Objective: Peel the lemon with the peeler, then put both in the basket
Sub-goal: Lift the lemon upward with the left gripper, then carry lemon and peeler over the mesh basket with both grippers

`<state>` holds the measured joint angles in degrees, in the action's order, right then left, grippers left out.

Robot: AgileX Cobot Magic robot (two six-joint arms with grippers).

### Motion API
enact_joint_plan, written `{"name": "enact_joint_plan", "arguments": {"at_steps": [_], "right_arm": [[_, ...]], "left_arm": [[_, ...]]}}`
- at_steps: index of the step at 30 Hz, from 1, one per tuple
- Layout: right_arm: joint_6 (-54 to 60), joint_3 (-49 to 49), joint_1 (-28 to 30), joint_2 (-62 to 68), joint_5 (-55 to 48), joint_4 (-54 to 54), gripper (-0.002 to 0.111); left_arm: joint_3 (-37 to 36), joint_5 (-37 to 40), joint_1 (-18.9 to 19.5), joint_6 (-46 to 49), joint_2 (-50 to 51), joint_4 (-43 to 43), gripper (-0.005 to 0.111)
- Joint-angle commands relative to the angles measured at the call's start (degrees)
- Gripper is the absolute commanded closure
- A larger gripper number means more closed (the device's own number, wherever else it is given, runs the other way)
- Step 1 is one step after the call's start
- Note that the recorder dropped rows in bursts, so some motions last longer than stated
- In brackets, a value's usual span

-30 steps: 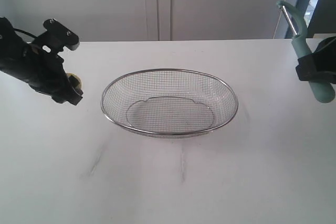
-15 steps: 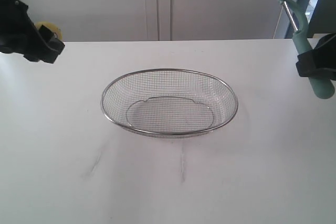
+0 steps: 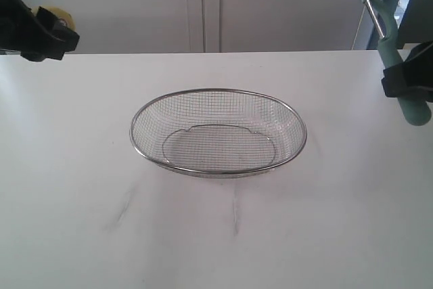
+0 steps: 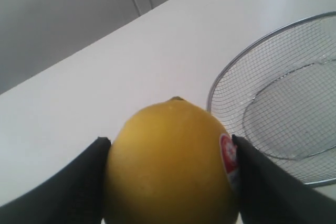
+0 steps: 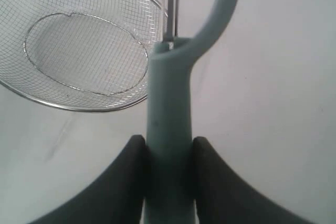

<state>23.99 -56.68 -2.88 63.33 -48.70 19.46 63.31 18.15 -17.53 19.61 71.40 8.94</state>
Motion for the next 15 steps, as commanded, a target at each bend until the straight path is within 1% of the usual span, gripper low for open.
{"name": "enact_joint_plan", "arguments": {"at_steps": [1, 7, 11, 15], "right_arm": [[-0.3, 0.2, 0.0, -0.4, 1.3, 0.4, 0.108], [-0.3, 0.2, 0.0, -0.4, 1.4, 0.4, 0.108], [-0.3, 0.2, 0.0, 0.2, 1.1, 2.2, 0.108], [-0.3, 1.4, 0.0, 2.3, 0.7, 6.4, 0.108]], "left_arm": [[0.1, -0.1, -3.1, 1.7, -0.7, 3.8, 0.107], [0.1, -0.1, -9.0, 7.8, -0.7, 3.8, 0.107], [0.1, 0.5, -11.9, 8.9, -0.7, 3.8, 0.107], [-0.1, 0.9, -14.1, 10.2, -0.6, 3.8, 0.107]]}}
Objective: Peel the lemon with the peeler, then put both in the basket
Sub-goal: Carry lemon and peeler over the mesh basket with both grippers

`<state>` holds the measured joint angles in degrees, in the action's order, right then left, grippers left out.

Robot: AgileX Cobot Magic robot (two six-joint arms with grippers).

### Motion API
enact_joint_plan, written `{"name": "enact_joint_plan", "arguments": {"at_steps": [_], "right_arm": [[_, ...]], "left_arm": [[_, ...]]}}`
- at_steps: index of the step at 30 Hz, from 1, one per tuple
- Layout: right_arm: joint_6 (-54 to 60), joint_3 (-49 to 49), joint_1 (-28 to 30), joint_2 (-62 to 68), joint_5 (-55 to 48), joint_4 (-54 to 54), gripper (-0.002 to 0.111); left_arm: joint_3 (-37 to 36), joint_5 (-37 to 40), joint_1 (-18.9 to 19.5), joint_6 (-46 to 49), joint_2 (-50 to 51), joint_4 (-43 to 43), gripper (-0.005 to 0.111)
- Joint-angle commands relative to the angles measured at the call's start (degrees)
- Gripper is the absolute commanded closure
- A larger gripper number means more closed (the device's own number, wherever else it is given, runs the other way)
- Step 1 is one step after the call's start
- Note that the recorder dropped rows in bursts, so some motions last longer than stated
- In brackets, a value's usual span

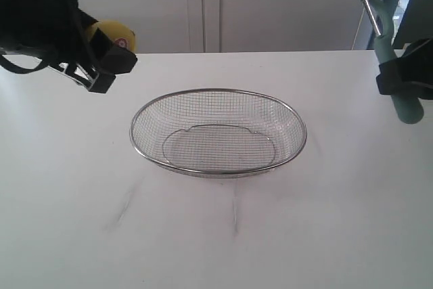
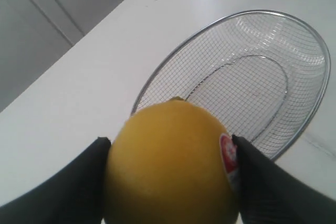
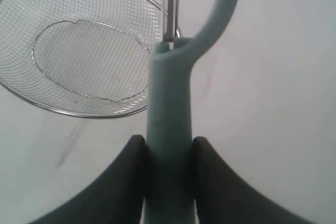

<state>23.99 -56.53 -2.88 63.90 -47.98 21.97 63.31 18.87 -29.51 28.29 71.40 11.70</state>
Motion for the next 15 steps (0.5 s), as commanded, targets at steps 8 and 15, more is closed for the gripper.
{"name": "enact_joint_plan", "arguments": {"at_steps": [8, 15], "right_arm": [[7.6, 1.9, 0.0, 6.6, -4.5, 16.6, 0.108], [14.8, 1.9, -1.2, 9.6, -6.1, 23.4, 0.108]], "left_arm": [[-2.1, -0.9, -4.9, 6.7, -0.6, 1.1, 0.107], [-2.2, -1.2, -7.7, 7.9, -0.6, 1.1, 0.107]]}}
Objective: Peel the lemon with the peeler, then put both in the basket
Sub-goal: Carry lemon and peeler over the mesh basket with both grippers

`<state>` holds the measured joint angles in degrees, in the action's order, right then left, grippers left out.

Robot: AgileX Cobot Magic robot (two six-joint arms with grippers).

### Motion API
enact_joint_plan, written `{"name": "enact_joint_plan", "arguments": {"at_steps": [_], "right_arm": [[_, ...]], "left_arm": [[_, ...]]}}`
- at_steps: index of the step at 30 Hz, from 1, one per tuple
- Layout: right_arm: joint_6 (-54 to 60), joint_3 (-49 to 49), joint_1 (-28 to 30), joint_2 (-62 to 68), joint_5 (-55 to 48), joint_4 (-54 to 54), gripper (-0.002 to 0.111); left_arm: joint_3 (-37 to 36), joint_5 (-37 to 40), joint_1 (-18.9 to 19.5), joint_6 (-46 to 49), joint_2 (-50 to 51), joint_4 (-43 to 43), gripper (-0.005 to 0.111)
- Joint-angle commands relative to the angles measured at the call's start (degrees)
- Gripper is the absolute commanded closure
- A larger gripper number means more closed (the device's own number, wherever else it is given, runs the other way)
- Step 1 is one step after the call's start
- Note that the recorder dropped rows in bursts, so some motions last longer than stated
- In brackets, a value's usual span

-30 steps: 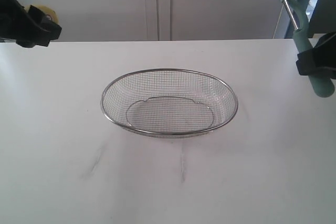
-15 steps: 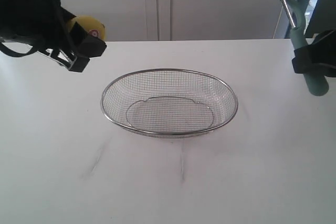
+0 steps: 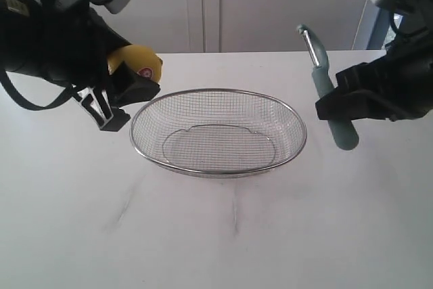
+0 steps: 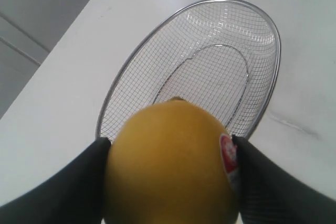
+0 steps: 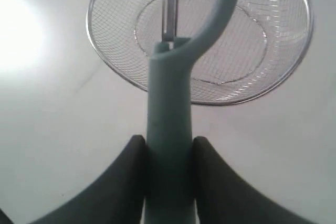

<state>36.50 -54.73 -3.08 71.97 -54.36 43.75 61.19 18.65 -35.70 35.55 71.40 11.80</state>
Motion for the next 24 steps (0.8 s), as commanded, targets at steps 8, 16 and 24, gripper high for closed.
{"name": "enact_joint_plan", "arguments": {"at_steps": [8, 16, 24], "right_arm": [[2.3, 0.1, -7.8, 7.7, 1.7, 3.1, 0.108], [10.3, 0.1, -12.7, 11.1, 3.1, 12.6, 0.108], [12.8, 0.1, -15.2, 15.4, 3.1, 17.0, 0.108]], "left_arm": [[-0.1, -2.6, -4.3, 0.7, -0.6, 1.0, 0.107], [-0.1, -4.0, -5.1, 0.7, 2.4, 5.5, 0.107], [-0.1, -6.7, -5.7, 3.2, 3.9, 5.5, 0.107]]}}
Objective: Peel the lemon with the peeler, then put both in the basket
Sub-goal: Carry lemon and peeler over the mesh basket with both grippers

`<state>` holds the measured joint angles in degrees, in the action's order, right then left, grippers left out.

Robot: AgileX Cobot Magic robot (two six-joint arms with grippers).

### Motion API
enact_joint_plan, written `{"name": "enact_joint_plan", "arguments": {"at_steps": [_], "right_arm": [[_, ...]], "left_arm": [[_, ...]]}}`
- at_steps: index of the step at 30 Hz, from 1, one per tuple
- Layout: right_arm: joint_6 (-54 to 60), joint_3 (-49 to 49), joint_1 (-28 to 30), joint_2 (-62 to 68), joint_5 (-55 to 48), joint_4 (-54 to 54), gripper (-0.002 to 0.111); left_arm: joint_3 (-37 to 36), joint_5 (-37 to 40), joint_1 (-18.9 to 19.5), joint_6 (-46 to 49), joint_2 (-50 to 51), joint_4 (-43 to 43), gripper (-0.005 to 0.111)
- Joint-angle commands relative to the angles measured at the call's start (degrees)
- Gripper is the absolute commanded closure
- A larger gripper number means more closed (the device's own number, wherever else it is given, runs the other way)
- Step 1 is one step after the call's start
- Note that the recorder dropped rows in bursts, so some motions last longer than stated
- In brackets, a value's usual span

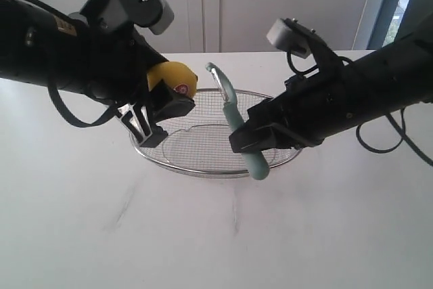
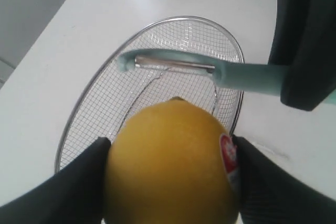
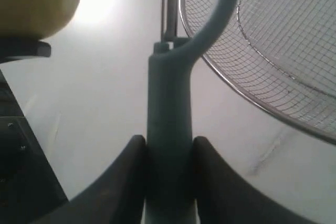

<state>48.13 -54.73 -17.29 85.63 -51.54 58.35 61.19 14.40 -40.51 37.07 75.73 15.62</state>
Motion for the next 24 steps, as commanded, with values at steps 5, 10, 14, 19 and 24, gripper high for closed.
{"name": "enact_joint_plan", "arguments": {"at_steps": [5, 10, 14, 19, 24], "right_arm": [[2.6, 0.1, -2.9, 3.2, -1.1, 4.0, 0.108], [2.7, 0.1, -5.3, 3.2, -1.2, 6.5, 0.108], [2.7, 0.1, -5.6, 3.2, -1.1, 6.6, 0.108], [2.7, 0.1, -5.6, 3.1, -1.2, 7.8, 0.108], [2.7, 0.1, -5.6, 3.1, -1.2, 7.8, 0.108]], "left_arm": [[-0.1, -2.2, -1.9, 3.8, -0.3, 1.7, 0.107], [-0.1, -2.2, -1.9, 4.1, -0.3, 1.9, 0.107], [-0.1, -1.1, -1.9, 4.1, -0.3, 1.9, 0.107], [-0.1, -1.0, -1.9, 4.3, -0.3, 1.9, 0.107], [-0.1, -1.0, -1.9, 4.3, -0.3, 1.9, 0.107]]}}
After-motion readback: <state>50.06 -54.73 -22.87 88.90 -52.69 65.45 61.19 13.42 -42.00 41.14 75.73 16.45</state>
